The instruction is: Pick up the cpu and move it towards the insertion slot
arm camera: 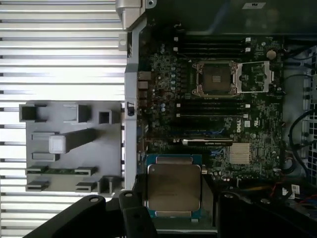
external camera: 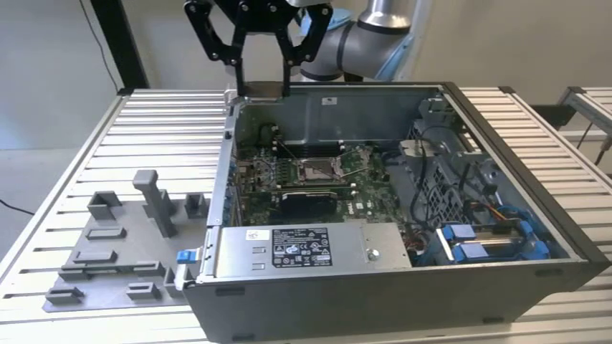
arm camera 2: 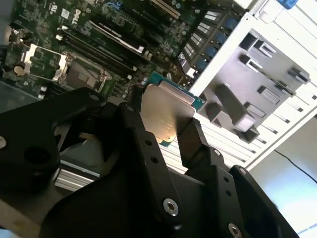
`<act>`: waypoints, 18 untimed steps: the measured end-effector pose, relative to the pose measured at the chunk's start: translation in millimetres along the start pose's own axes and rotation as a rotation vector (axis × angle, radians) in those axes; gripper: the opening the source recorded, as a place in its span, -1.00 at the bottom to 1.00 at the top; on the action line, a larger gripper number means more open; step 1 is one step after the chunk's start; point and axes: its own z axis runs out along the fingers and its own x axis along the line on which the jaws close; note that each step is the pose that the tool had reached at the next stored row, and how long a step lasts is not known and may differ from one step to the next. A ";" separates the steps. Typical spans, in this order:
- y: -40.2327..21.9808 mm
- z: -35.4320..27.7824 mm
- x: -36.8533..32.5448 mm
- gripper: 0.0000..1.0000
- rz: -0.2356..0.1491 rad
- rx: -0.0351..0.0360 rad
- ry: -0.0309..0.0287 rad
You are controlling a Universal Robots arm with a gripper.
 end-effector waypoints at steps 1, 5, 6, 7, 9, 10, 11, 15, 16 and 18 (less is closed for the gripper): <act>0.1 0.1 -4.2 -1.00 0.000 0.0000 0.0001; 0.2 0.6 -22.3 -1.00 0.000 0.0000 0.0006; 0.3 0.8 -27.0 -1.00 0.000 -0.0001 0.0008; 0.3 1.1 -31.6 -1.00 0.000 -0.0001 0.0009; 0.4 1.5 -40.7 -1.00 0.000 -0.0001 0.0012; 0.5 1.8 -45.2 -1.00 0.000 0.0000 0.0013; 0.5 2.0 -49.6 -1.00 0.000 0.0000 0.0014; 0.7 3.6 -65.4 -1.00 0.000 0.0000 0.0017; 0.7 4.0 -68.7 -1.00 0.000 0.0000 0.0017; 0.7 5.4 -77.3 -1.00 0.000 0.0002 0.0017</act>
